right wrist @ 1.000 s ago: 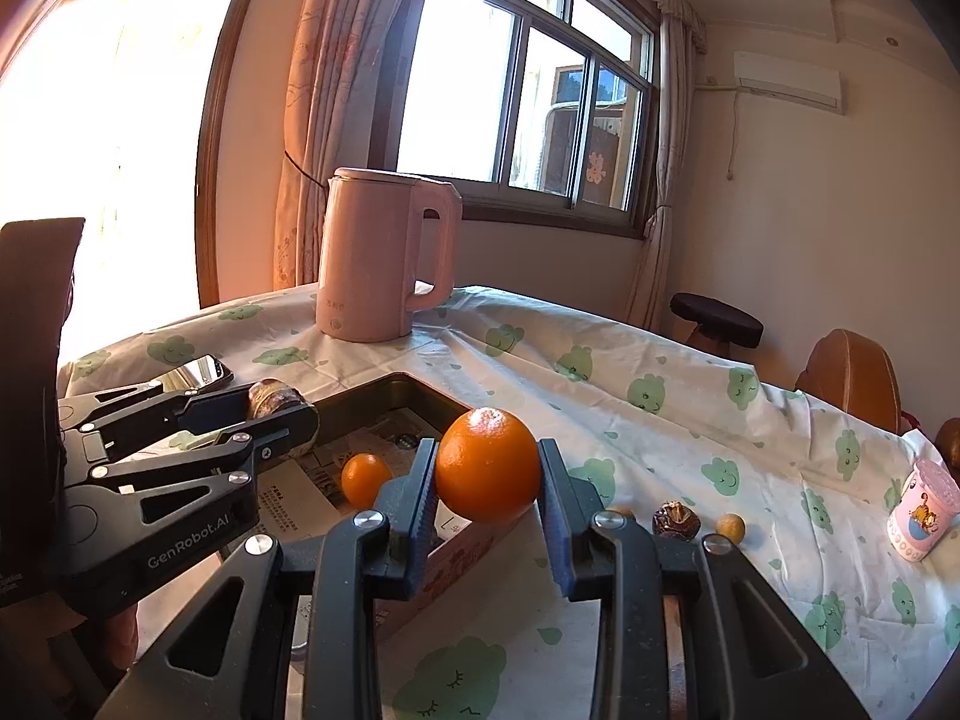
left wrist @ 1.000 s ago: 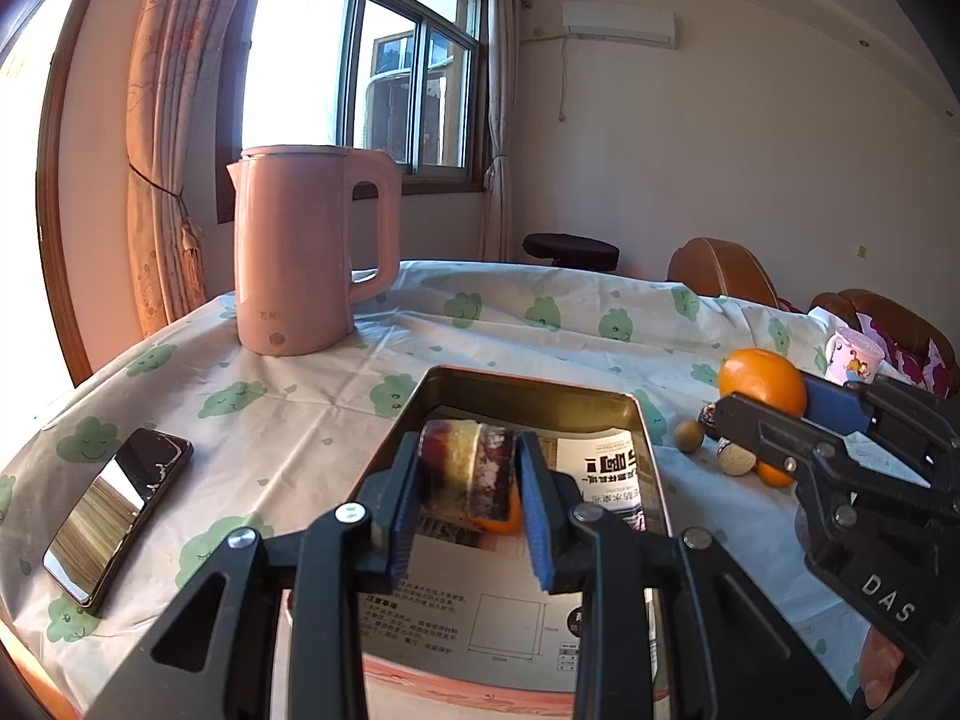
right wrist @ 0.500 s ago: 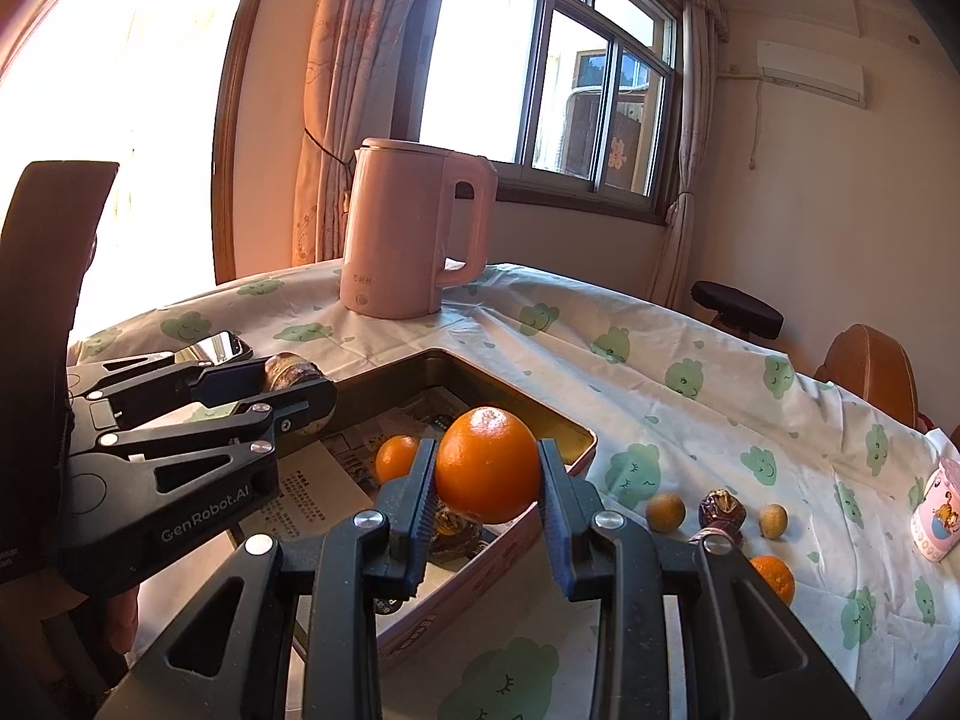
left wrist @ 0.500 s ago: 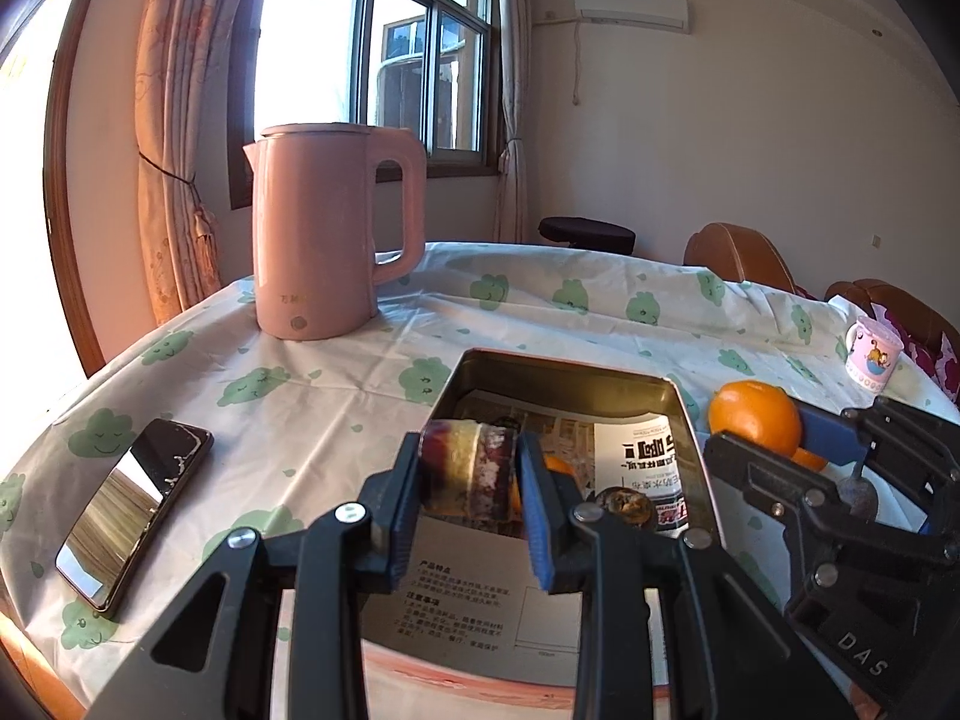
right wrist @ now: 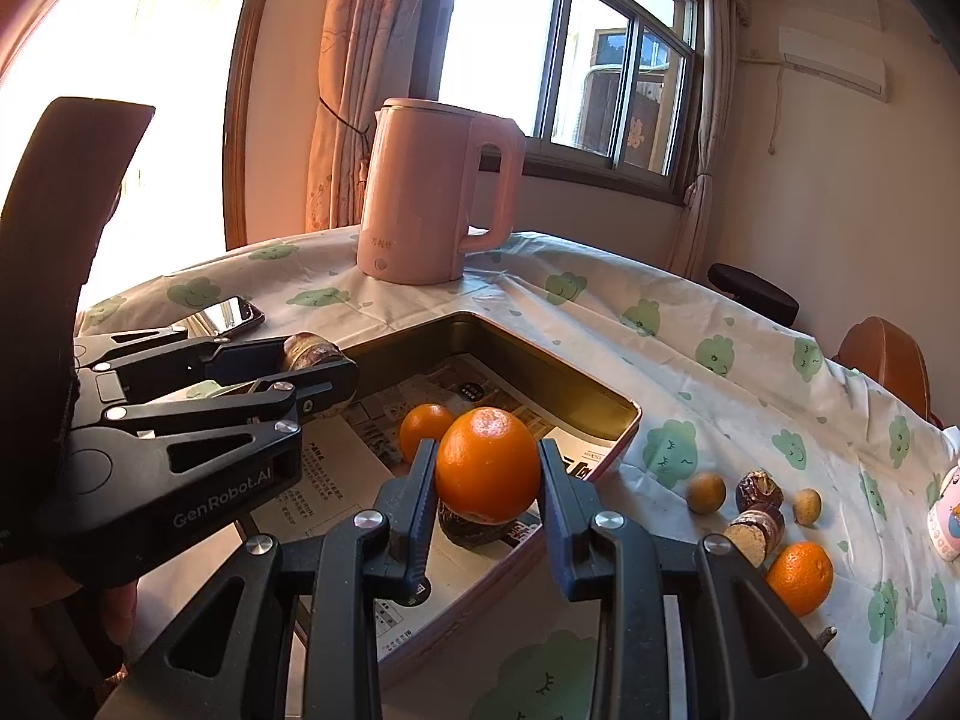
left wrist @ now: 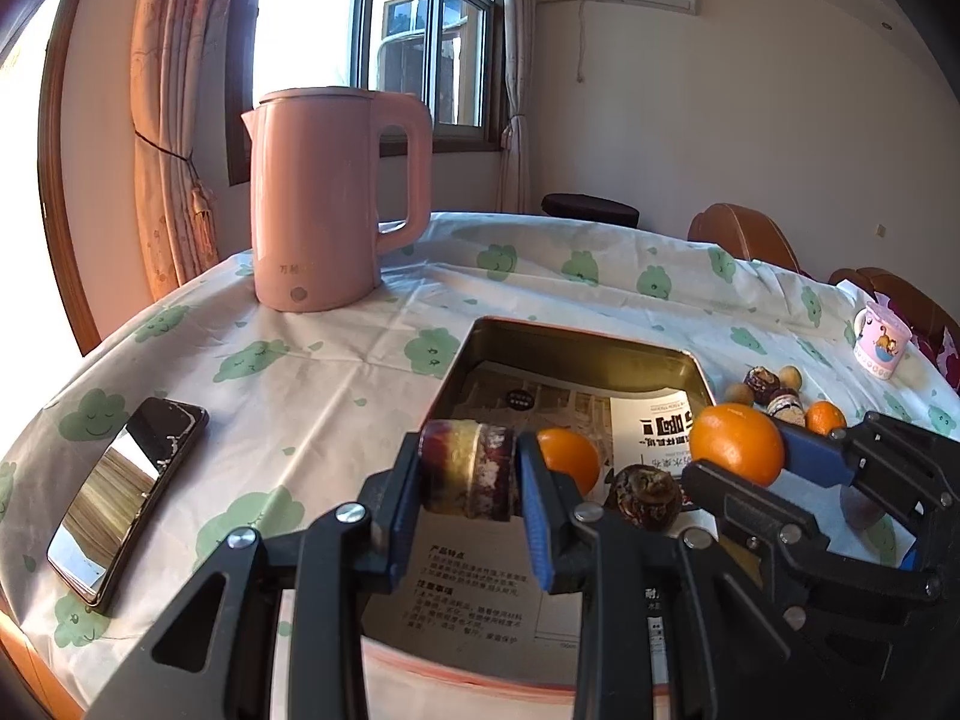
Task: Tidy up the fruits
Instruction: 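Lower both held items into the tin and open both grippers, then lower the right gripper onto the brown pear-shaped fruit and close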
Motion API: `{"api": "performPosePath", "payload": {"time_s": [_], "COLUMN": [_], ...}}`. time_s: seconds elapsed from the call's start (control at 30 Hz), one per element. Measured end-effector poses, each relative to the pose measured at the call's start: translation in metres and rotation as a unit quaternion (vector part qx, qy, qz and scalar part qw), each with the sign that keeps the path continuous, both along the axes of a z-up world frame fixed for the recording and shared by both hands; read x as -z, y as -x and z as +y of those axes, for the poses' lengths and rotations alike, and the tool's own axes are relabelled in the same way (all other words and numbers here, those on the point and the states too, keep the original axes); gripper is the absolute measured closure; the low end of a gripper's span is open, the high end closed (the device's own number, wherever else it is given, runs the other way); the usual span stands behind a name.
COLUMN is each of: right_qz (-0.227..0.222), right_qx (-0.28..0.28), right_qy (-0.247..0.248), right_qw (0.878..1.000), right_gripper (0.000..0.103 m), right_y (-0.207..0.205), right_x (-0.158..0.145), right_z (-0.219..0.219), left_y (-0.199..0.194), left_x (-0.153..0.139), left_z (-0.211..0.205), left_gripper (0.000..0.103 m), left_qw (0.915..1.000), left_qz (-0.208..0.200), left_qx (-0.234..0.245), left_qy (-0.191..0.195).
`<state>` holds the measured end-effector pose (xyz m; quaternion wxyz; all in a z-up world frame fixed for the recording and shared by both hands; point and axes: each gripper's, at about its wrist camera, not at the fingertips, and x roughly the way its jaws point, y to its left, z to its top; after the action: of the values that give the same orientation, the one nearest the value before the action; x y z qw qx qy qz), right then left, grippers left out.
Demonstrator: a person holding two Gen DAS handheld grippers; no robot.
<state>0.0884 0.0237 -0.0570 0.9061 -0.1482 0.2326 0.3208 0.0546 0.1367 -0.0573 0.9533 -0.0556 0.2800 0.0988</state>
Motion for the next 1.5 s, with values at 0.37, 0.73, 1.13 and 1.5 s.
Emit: {"api": "performPosePath", "payload": {"time_s": [0.37,0.73,1.13,1.5], "right_qz": [0.021,0.04,0.016,0.036], "right_qx": [-0.007,-0.014,0.005,0.121], "right_qy": [0.018,0.041,0.034,0.011], "right_qw": [1.0,0.998,0.999,0.992], "right_gripper": [0.069,0.069,0.047,0.035], "right_y": [-0.005,-0.009,-0.001,-0.003], "right_x": [0.005,0.011,0.004,-0.009], "right_z": [0.007,0.015,-0.005,-0.133], "left_y": [-0.003,-0.005,0.016,0.018], "left_x": [0.007,0.01,-0.014,-0.024], "left_z": [0.001,0.001,-0.005,-0.047], "left_gripper": [0.071,0.069,0.026,0.017], "left_qw": [0.9999,0.9998,0.9995,0.9982], "left_qz": [0.015,0.019,-0.031,-0.046], "left_qx": [0.001,-0.002,-0.004,0.038], "left_qy": [0.0,-0.004,-0.009,-0.008]}}
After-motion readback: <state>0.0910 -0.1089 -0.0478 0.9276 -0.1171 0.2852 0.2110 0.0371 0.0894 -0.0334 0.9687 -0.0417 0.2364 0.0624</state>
